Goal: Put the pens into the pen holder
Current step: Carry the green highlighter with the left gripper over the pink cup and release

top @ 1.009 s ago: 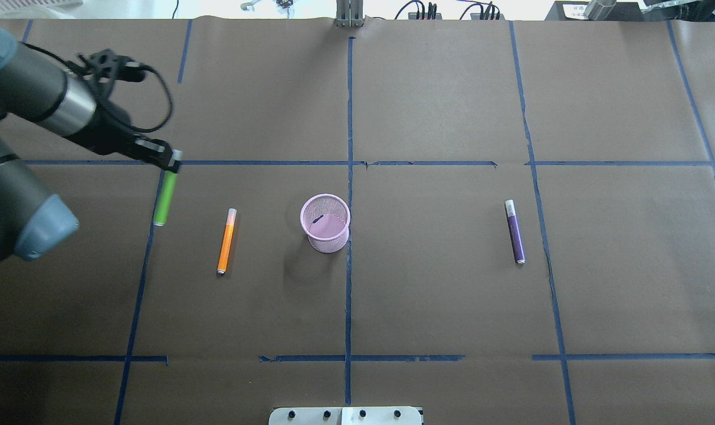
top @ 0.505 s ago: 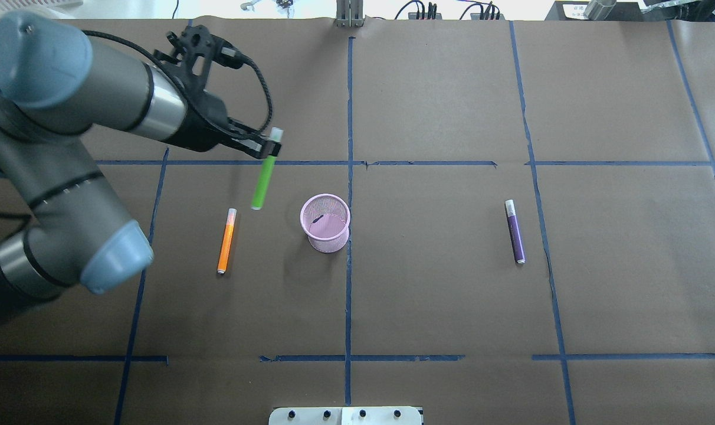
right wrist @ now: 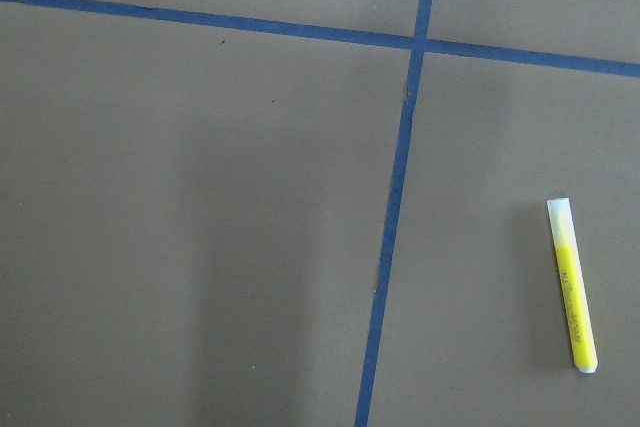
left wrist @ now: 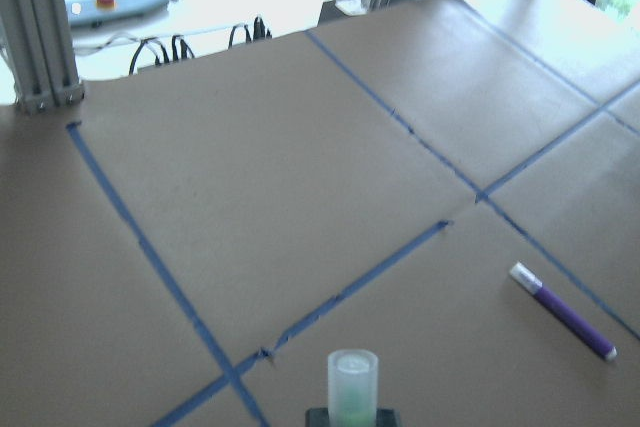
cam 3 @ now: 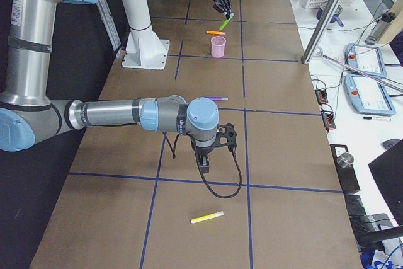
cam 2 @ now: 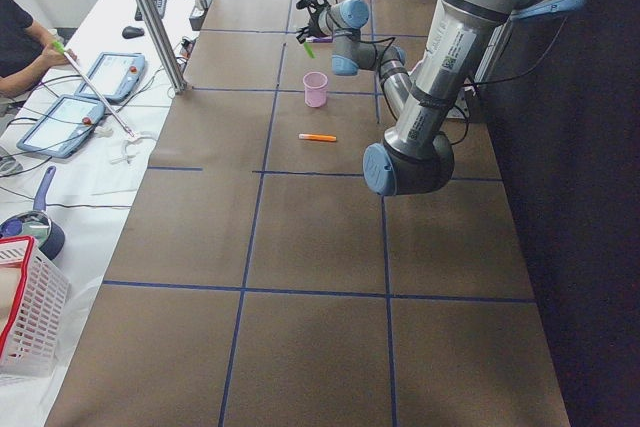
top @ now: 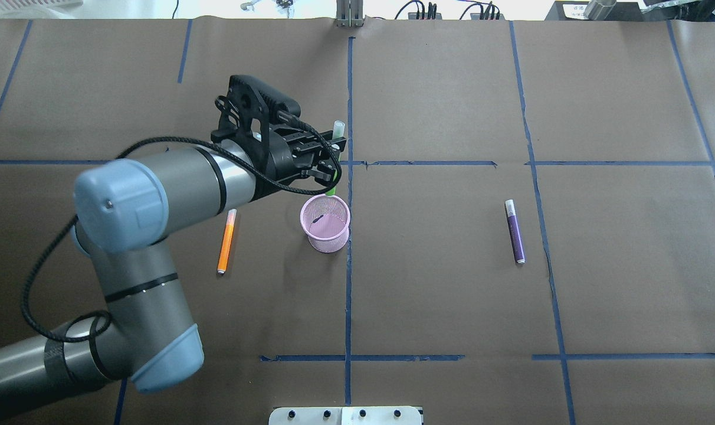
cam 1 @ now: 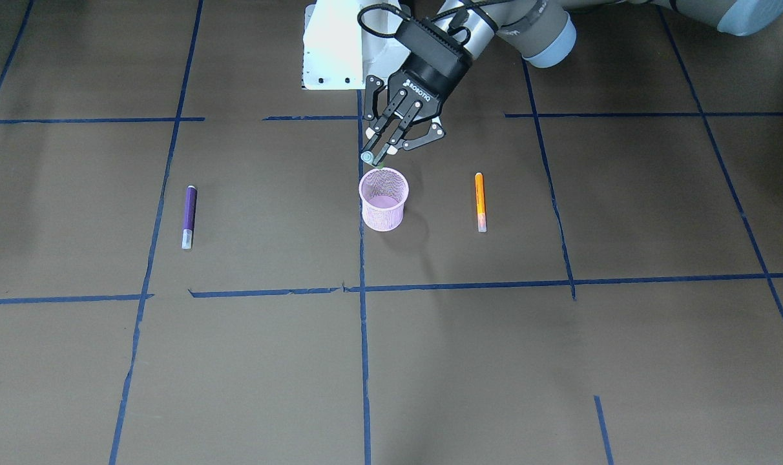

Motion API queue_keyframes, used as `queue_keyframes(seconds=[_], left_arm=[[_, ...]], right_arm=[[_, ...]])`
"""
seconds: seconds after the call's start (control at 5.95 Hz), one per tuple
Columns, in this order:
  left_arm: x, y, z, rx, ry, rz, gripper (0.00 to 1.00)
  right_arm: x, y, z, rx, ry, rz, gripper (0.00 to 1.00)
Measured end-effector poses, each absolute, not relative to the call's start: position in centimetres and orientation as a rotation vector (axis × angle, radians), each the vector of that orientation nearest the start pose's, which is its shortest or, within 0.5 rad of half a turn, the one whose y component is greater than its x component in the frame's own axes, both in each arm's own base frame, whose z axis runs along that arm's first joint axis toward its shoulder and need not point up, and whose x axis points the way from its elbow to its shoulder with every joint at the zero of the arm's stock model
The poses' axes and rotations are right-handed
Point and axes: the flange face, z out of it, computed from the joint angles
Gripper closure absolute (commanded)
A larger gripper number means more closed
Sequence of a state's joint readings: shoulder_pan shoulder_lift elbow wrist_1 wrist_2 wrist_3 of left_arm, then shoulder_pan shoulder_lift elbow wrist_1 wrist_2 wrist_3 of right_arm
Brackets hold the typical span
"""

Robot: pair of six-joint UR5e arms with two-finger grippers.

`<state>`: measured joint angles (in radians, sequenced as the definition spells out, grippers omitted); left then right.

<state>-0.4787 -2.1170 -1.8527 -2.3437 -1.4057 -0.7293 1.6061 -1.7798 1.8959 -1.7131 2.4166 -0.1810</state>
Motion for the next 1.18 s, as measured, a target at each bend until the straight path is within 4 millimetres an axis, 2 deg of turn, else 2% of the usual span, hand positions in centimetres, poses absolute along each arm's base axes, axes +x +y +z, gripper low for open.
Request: queue_keyframes(seconds=[0.34, 0.5, 0.67, 0.84, 1.01, 1.18], left_arm=[[48.0, -38.4, 14.9, 1.109, 1.132, 0.098, 1.0], [49.0, -38.3, 15.7, 1.106, 1.113, 0.096, 1.0], [49.9, -38.2, 16.5, 1.096, 1.097, 0.102, 0.94], [50.5, -38.1, 17.1, 1.086, 1.086, 0.11, 0.56], [51.1, -37.8, 17.6, 1.077, 1.079, 0.121, 0.01], [51.6, -37.4, 17.8, 1.075, 1.074, 0.136, 0.0]], right_arm=[[7.3, -39.7, 60.1, 0.067, -0.845, -0.126, 0.0], [7.3, -39.7, 60.2, 0.066, -0.844, -0.125, 0.0], [7.3, -39.7, 60.2, 0.066, -0.844, -0.125, 0.0], [7.3, -39.7, 60.2, 0.066, -0.844, -0.125, 0.0], [7.3, -39.7, 60.2, 0.065, -0.845, -0.125, 0.0], [7.3, -39.7, 60.3, 0.063, -0.845, -0.124, 0.0]])
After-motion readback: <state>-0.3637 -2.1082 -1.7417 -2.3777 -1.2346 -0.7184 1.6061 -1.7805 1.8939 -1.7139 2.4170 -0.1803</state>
